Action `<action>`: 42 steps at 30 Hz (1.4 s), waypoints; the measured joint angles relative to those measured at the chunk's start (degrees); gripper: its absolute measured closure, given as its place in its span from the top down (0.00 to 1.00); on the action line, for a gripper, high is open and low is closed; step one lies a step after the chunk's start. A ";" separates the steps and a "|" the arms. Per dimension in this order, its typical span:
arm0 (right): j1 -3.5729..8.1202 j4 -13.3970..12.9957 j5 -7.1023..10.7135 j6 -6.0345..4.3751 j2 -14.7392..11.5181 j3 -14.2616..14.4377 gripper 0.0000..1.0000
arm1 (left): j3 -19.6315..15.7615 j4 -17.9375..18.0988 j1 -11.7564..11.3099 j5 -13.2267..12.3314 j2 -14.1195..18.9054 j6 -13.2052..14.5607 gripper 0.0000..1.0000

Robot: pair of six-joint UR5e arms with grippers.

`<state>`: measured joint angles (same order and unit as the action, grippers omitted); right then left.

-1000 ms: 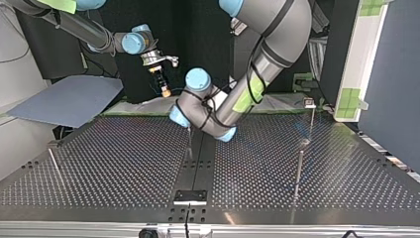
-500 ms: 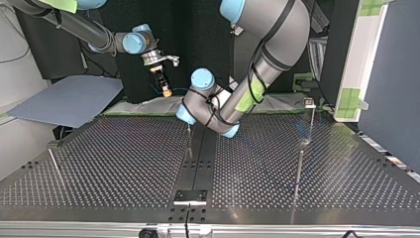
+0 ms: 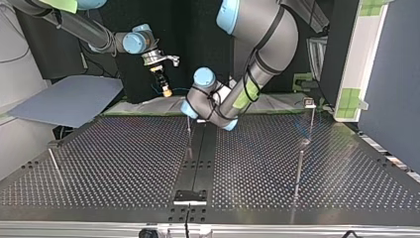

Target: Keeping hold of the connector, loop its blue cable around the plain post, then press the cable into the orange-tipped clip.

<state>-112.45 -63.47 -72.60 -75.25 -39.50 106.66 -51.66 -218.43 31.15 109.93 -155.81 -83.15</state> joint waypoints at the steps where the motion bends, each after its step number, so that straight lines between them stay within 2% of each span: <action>1: 0.00 0.00 0.00 0.00 0.00 0.00 0.00 | 0.15 0.46 -0.08 -0.01 -0.09 -0.29 1.00; 8: -0.01 -0.07 0.00 0.00 0.01 0.00 0.00 | 0.76 4.60 -0.86 -0.02 -0.70 -2.05 1.00; 13: 0.00 -0.09 0.00 0.00 0.01 0.00 0.00 | 0.88 5.94 -1.17 0.17 -2.41 -2.93 1.00; 18: 0.00 -0.09 0.03 0.00 0.00 0.00 0.00 | 0.34 7.55 -1.52 0.33 -3.49 -4.20 1.00; 28: 0.00 -0.09 0.24 0.00 0.02 -0.05 0.00 | -1.10 12.03 -2.25 0.35 -3.64 -6.16 1.00; 34: 0.01 -0.21 0.42 -0.16 0.03 -0.14 0.00 | -2.92 15.30 -2.72 0.22 -3.66 -6.93 1.00; 42: 0.01 0.01 0.44 -0.34 0.04 -0.26 0.00 | -7.29 19.86 -3.77 0.00 -3.65 -8.95 1.00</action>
<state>-112.44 -63.46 -72.17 -75.59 -39.46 106.41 -58.95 -198.57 27.38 109.92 -159.46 -92.10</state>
